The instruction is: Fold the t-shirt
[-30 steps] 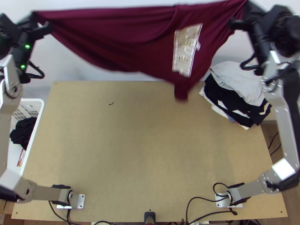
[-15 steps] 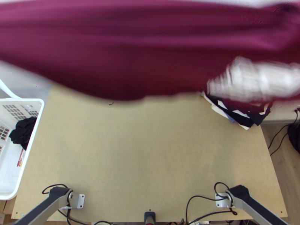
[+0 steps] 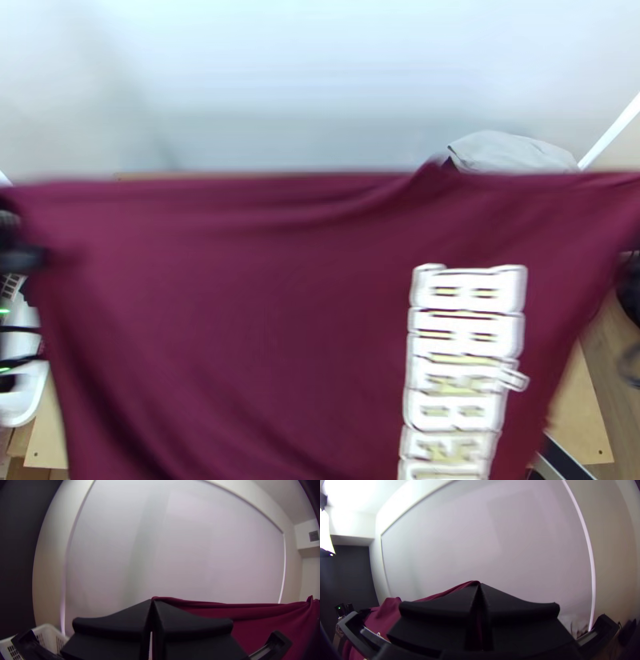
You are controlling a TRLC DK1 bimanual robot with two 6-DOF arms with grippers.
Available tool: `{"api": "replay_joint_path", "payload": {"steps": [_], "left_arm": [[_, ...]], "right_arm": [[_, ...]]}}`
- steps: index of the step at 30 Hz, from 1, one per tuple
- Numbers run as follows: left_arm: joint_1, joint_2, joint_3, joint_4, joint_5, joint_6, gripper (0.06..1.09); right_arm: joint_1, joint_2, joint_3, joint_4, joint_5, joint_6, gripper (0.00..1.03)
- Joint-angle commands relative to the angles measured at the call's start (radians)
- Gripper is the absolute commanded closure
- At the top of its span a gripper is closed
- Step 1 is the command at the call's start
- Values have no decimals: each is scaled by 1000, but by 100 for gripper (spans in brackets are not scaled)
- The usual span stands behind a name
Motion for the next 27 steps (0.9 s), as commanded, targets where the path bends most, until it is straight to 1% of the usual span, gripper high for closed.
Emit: {"api": "replay_joint_path", "payload": {"steps": [1, 3, 4, 6, 9, 12, 15, 17, 21, 23, 25, 27], "left_arm": [[4, -108, -303, 45, -14, -15, 105], [7, -145, -464, 68, -8, -6, 105], [7, -158, -540, 75, 16, -1, 105], [14, -170, -651, 115, 29, -6, 105], [11, -131, -734, 169, 49, -30, 105], [20, -33, -746, 209, 70, -56, 105], [26, 66, -740, 267, 96, -61, 105], [29, 152, -734, 318, 99, -61, 105], [41, 364, -652, 338, 118, -83, 105], [44, 461, -625, 393, 119, -87, 105], [61, 571, -567, 397, 151, -112, 105], [87, 685, -505, 405, 164, -127, 105]], "right_arm": [[21, -109, -286, 20, 47, 62, 100], [36, -170, -458, 41, 36, 82, 100], [47, -198, -545, 53, 35, 84, 100], [48, -224, -674, 70, 33, 139, 100], [48, -222, -810, 96, 10, 199, 100], [47, -193, -892, 162, -8, 225, 100], [25, -99, -921, 222, -36, 253, 100], [-4, -20, -918, 256, -79, 265, 100], [-42, 181, -883, 349, -114, 259, 100], [-65, 276, -847, 379, -131, 254, 100], [-85, 370, -810, 409, -142, 240, 100], [-105, 465, -766, 431, -145, 231, 100]]}}
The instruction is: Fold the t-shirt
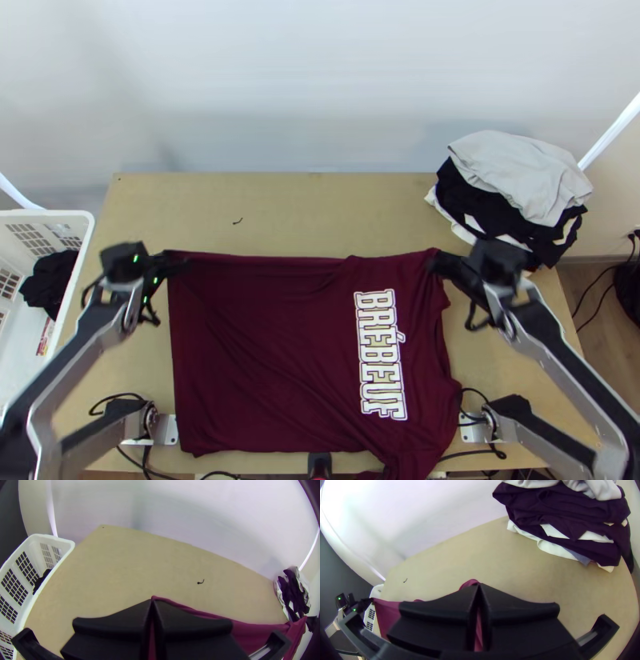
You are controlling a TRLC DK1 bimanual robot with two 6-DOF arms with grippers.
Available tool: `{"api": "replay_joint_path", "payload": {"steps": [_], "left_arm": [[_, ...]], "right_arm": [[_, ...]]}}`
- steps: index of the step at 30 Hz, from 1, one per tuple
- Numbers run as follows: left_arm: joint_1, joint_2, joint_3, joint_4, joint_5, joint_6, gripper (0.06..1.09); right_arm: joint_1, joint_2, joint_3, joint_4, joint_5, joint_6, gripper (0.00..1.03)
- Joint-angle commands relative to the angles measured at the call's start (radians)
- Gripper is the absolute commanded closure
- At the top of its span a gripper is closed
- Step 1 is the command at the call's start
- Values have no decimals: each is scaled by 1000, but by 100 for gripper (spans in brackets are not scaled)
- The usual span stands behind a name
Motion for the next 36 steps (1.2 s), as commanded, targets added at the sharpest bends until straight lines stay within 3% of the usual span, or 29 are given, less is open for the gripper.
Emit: {"api": "replay_joint_path", "payload": {"steps": [1, 13, 25, 26, 27, 28, 29, 30, 32, 36], "left_arm": [[38, 182, 128, 28, 23, -47, 105], [76, 641, 570, 28, 23, -52, 105], [90, 903, 908, -108, 1, -82, 103], [88, 902, 920, -128, 3, -82, 91], [85, 895, 929, -156, 3, -84, 65], [82, 886, 941, -188, 3, -85, 38], [79, 872, 954, -228, 3, -85, 21], [78, 859, 961, -246, 3, -87, 14], [79, 813, 952, -248, 7, -93, 12], [88, 718, 929, -251, 29, -107, 12]], "right_arm": [[-36, 145, 107, 55, 0, -10, 100], [-94, 567, 468, 144, 4, -61, 100], [-109, 797, 745, 134, 59, -75, 99], [-106, 797, 751, 134, 61, -79, 83], [-105, 794, 757, 129, 61, -81, 60], [-102, 788, 764, 114, 72, -84, 43], [-97, 781, 776, 92, 93, -95, 30], [-91, 769, 787, 65, 107, -104, 18], [-85, 735, 799, 25, 128, -106, 5], [-72, 622, 794, -43, 151, -95, 4]]}}
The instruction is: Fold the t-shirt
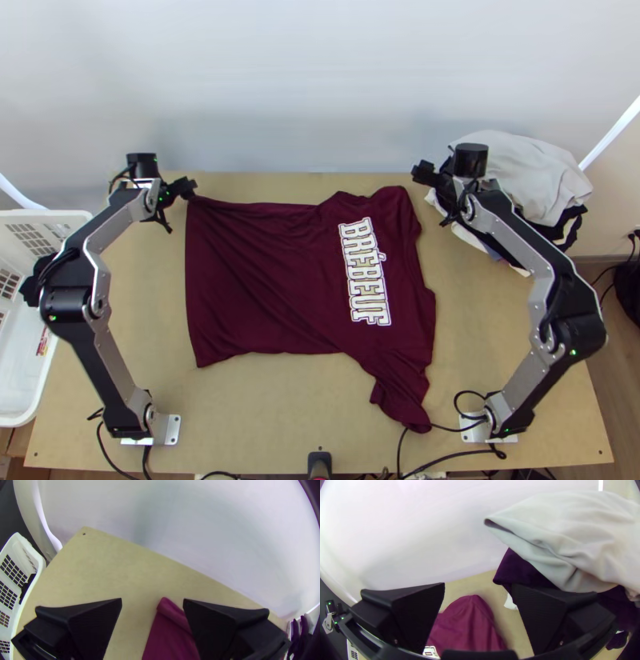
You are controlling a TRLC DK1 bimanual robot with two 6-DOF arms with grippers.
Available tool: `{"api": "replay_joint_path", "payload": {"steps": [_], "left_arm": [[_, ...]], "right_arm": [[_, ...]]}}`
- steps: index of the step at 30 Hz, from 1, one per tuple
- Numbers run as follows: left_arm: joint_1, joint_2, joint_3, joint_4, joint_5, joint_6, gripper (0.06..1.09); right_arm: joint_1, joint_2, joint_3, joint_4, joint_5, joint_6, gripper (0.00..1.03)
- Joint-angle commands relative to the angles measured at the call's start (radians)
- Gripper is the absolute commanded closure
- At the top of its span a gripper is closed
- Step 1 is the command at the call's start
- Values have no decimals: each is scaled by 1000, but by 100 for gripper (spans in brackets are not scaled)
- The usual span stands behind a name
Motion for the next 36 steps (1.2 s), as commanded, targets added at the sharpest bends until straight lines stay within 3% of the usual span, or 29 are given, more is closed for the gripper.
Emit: {"api": "replay_joint_path", "payload": {"steps": [1, 5, 8, 11, 19, 23, 25, 27, 36], "left_arm": [[7, -134, -4, -13, 27, -28, 12], [3, -249, -5, -105, 75, -25, 12], [-8, -352, -27, -177, 93, -11, 12], [-23, -459, -70, -237, 106, 9, 12], [-63, -685, -180, -330, 112, 55, 12], [-80, -748, -209, -366, 113, 55, 12], [-95, -765, -218, -376, 112, 53, 12], [-105, -775, -223, -382, 112, 47, 12], [-137, -801, -223, -404, 104, 22, 12]], "right_arm": [[16, -152, 23, -66, 18, 10, 4], [39, -316, 34, -278, 17, 95, 6], [58, -411, 55, -517, -5, 208, 7], [61, -534, 3, -655, -46, 203, 7], [65, -856, -335, -856, -187, 185, 11], [67, -955, -506, -954, -253, 162, 16], [67, -968, -569, -1018, -290, 139, 30], [67, -985, -635, -1032, -296, 118, 49], [53, -942, -858, -897, -336, 27, 49]]}}
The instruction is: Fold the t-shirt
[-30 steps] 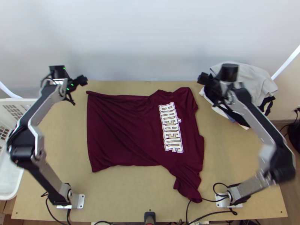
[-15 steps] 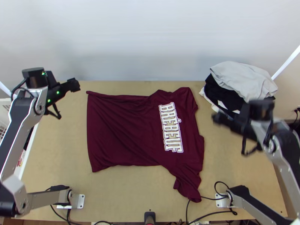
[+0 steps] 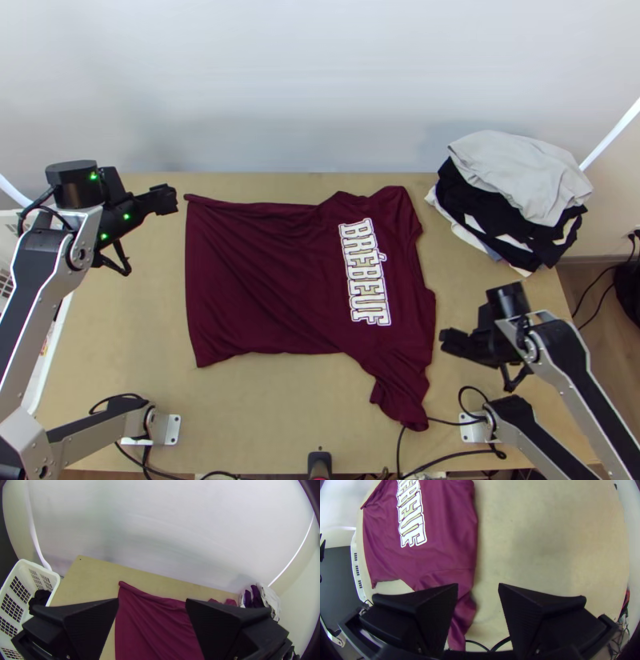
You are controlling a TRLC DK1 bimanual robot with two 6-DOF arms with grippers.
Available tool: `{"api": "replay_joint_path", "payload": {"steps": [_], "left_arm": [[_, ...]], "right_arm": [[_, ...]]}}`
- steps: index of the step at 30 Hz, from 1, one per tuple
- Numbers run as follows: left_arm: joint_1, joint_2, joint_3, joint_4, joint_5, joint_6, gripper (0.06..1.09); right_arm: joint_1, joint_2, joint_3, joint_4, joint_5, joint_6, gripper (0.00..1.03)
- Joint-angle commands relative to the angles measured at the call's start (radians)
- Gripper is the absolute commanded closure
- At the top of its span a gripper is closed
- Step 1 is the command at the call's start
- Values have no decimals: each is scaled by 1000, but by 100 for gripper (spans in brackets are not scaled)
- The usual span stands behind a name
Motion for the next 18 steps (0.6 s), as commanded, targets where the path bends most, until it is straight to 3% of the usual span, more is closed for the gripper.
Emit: {"api": "replay_joint_path", "payload": {"steps": [1, 5, 7, 18], "left_arm": [[-6, -33, -17, -18, -2, -19, 12], [1, -45, -30, -29, -3, -16, 12], [5, -50, -41, -30, -5, -10, 12], [14, -45, -40, -32, -5, 0, 12]], "right_arm": [[-7, 37, -58, 60, -23, -43, 49], [-7, 93, -92, 131, -67, -59, 48], [-8, 132, -90, 157, -76, -59, 41], [-14, 285, -83, 235, -82, -94, 42]]}}
